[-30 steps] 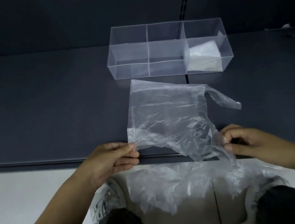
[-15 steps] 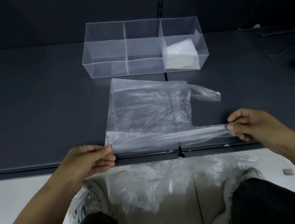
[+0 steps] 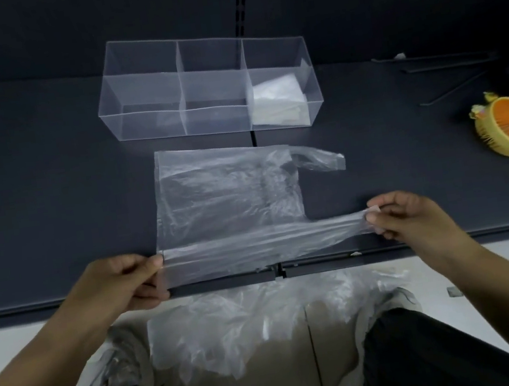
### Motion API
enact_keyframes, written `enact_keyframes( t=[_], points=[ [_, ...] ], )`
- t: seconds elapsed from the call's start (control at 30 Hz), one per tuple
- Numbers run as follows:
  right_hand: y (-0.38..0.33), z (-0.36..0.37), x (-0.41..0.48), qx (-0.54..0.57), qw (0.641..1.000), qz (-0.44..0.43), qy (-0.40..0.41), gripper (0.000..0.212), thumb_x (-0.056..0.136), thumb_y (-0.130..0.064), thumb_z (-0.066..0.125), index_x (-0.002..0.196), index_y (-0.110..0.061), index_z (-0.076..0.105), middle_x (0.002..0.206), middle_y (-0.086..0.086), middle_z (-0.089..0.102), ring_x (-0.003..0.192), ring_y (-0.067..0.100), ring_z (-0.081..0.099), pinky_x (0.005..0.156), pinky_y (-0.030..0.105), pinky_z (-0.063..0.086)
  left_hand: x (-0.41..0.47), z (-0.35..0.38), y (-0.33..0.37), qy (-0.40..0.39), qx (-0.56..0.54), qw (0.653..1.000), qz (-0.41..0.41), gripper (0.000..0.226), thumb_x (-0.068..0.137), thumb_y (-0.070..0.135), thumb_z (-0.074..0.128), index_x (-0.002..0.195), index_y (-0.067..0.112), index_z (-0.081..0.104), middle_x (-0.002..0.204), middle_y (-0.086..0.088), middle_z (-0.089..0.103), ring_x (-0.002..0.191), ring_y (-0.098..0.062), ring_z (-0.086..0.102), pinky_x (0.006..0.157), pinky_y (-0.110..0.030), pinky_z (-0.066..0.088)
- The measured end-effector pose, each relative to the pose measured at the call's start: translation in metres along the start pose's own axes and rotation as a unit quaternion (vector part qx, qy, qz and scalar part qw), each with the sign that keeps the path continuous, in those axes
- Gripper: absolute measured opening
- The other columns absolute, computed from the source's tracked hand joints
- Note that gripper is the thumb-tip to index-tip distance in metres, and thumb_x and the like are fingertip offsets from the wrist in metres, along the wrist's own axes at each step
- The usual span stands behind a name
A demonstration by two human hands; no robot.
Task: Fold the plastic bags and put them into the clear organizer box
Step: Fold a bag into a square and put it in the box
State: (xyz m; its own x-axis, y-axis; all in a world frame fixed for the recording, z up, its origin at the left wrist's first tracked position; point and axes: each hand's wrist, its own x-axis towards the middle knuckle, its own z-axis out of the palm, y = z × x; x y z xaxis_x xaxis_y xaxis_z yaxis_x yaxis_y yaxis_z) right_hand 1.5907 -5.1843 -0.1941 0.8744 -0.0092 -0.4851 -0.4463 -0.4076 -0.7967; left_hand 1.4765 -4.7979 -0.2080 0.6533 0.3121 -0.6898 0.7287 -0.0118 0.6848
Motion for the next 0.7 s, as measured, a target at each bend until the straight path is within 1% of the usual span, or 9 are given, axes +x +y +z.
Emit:
enact_keyframes(
  t=[0.17, 0.3, 0.37, 0.4, 0.47, 0.5, 0.6, 0.67, 0.7],
  points=[
    [0.009, 0.001, -0.003, -0.061, 0.992, -0.052, 0.096, 0.010, 0.080, -0.008, 0.074, 0.084, -0.010, 0.065, 0.066, 0.002, 0.068, 0.047, 0.003, 0.056, 0.050, 0.012, 0.048, 0.003, 0.003, -0.007, 0.028, 0.018, 0.999, 0.026, 0.022, 0.096, 0.014, 0.056, 0.084, -0.003, 0.064, 0.064, -0.014, 0.070, 0.052, -0.023, 0.068, 0.043, -0.022, 0.051],
    [0.012, 0.001, -0.007, -0.131, 0.980, -0.076, 0.130, 0.011, 0.081, -0.019, 0.074, 0.082, -0.017, 0.064, 0.070, -0.001, 0.068, 0.050, 0.002, 0.058, 0.052, 0.013, 0.043, 0.001, 0.003, -0.008, 0.045, 0.083, 0.995, 0.042, 0.022, 0.097, 0.017, 0.055, 0.080, 0.005, 0.063, 0.059, -0.010, 0.068, 0.049, -0.023, 0.066, 0.045, -0.029, 0.051],
    [0.013, 0.003, -0.009, -0.154, 0.977, -0.076, 0.125, 0.011, 0.081, -0.021, 0.074, 0.081, -0.020, 0.063, 0.072, -0.002, 0.068, 0.059, 0.004, 0.061, 0.054, 0.014, 0.041, -0.001, 0.006, -0.010, 0.111, 0.199, 0.965, 0.130, 0.023, 0.096, 0.022, 0.054, 0.075, 0.014, 0.060, 0.056, -0.005, 0.065, 0.046, -0.018, 0.063, 0.048, -0.031, 0.050],
    [0.013, 0.005, -0.010, -0.172, 0.974, -0.076, 0.125, 0.011, 0.081, -0.022, 0.074, 0.081, -0.020, 0.063, 0.072, -0.003, 0.068, 0.065, 0.007, 0.063, 0.056, 0.016, 0.041, -0.002, 0.010, -0.008, 0.161, 0.261, 0.929, 0.206, 0.021, 0.095, 0.021, 0.055, 0.075, 0.017, 0.058, 0.059, -0.001, 0.063, 0.049, -0.016, 0.060, 0.050, -0.031, 0.048],
    [0.010, 0.008, -0.009, -0.226, 0.958, -0.082, 0.156, 0.013, 0.083, -0.025, 0.072, 0.087, -0.017, 0.063, 0.077, -0.003, 0.064, 0.075, 0.017, 0.063, 0.060, 0.020, 0.042, -0.004, 0.023, -0.002, 0.222, 0.323, 0.850, 0.352, 0.009, 0.094, 0.017, 0.053, 0.089, 0.016, 0.060, 0.084, -0.002, 0.061, 0.072, -0.021, 0.059, 0.064, -0.033, 0.047],
    [0.007, 0.010, -0.007, -0.265, 0.940, -0.106, 0.185, 0.015, 0.084, -0.025, 0.070, 0.094, -0.016, 0.062, 0.083, -0.001, 0.062, 0.081, 0.022, 0.061, 0.065, 0.024, 0.043, -0.001, 0.031, 0.001, 0.229, 0.340, 0.825, 0.389, 0.013, 0.096, 0.017, 0.051, 0.103, 0.012, 0.061, 0.100, -0.008, 0.059, 0.089, -0.026, 0.057, 0.079, -0.037, 0.047],
    [-0.017, 0.028, 0.011, -0.319, 0.889, -0.219, 0.244, 0.024, 0.090, -0.023, 0.062, 0.110, -0.010, 0.062, 0.108, 0.012, 0.055, 0.102, 0.031, 0.054, 0.089, 0.043, 0.044, 0.016, 0.054, 0.012, 0.174, 0.427, 0.801, 0.381, 0.054, 0.102, 0.037, 0.031, 0.143, 0.002, 0.037, 0.149, -0.017, 0.037, 0.139, -0.033, 0.031, 0.116, -0.043, 0.022],
    [-0.037, 0.040, 0.034, -0.299, 0.894, -0.212, 0.259, 0.029, 0.093, -0.028, 0.056, 0.116, -0.010, 0.059, 0.117, 0.013, 0.053, 0.110, 0.032, 0.051, 0.098, 0.047, 0.038, 0.027, 0.061, 0.011, 0.132, 0.523, 0.767, 0.348, 0.079, 0.093, 0.058, 0.004, 0.152, 0.006, 0.009, 0.161, -0.009, 0.006, 0.149, -0.022, 0.001, 0.121, -0.038, -0.001],
    [-0.044, 0.042, 0.047, -0.290, 0.904, -0.172, 0.265, 0.033, 0.094, -0.033, 0.054, 0.118, -0.010, 0.058, 0.121, 0.013, 0.053, 0.115, 0.033, 0.048, 0.100, 0.047, 0.034, 0.031, 0.061, 0.008, 0.119, 0.549, 0.753, 0.343, 0.086, 0.087, 0.064, -0.004, 0.153, 0.009, 0.002, 0.161, -0.006, -0.001, 0.148, -0.019, -0.006, 0.120, -0.038, -0.004]
  ],
)
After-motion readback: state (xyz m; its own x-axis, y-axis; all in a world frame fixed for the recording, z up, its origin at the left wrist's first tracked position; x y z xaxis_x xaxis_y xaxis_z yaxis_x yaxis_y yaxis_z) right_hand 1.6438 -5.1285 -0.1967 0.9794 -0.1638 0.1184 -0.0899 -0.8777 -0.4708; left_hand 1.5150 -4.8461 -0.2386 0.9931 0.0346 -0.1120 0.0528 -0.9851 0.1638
